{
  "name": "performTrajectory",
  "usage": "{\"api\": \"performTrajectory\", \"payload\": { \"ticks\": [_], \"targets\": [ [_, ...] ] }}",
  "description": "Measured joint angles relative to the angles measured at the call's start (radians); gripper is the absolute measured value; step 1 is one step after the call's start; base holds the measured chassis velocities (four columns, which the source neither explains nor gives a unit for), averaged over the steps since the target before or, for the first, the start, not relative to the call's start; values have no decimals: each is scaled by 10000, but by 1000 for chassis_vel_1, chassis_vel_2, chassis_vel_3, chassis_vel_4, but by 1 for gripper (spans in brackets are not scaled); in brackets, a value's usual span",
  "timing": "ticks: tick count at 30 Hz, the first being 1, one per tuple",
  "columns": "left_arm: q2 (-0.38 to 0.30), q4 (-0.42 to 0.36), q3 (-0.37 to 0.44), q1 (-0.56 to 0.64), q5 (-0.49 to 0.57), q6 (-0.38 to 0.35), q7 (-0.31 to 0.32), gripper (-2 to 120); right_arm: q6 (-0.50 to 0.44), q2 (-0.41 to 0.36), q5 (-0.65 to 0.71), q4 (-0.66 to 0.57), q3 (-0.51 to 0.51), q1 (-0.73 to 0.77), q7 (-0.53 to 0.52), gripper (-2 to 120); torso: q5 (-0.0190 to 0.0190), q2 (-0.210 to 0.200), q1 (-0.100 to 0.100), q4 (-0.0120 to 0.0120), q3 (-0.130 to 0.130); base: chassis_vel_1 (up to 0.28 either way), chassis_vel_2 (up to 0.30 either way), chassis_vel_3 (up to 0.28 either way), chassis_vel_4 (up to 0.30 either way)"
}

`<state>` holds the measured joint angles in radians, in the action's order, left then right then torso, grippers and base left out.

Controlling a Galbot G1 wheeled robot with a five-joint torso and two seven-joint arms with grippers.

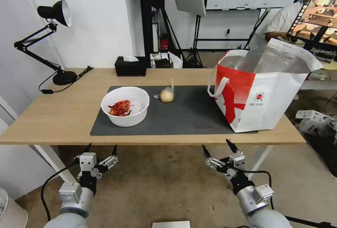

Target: Pick up the trash from the table and place it into the takeout bag.

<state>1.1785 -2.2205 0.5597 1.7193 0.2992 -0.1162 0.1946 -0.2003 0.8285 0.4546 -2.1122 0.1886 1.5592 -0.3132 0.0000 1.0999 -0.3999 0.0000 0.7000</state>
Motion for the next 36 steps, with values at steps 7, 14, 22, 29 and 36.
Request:
{"api": "performTrajectory", "payload": {
  "ticks": [7,14,22,29,36],
  "targets": [
    [-9,64,-65,-61,2,17,-12,100,12,1,-8,32,-28,-25,0,100,0,0,0,0,1,0,0,0,0],
    [-12,96,-95,-102,1,22,-16,100,20,-14,-7,58,-33,-48,-2,100,0,0,0,0,0,0,0,0,0],
    [-106,167,-234,-288,14,25,-16,100,85,-161,285,100,-230,-640,10,100,1,0,0,-3,0,0,0,0,0],
    [-358,307,-480,-669,98,64,-6,100,632,-500,1572,801,-1278,-3454,23,100,1,0,-2,-3,2,0,0,0,0],
    [-265,252,-434,-651,103,73,19,100,930,-121,2972,2805,-3993,-7664,-171,100,-2,-1,-3,3,3,0,0,0,0]
  ]
}}
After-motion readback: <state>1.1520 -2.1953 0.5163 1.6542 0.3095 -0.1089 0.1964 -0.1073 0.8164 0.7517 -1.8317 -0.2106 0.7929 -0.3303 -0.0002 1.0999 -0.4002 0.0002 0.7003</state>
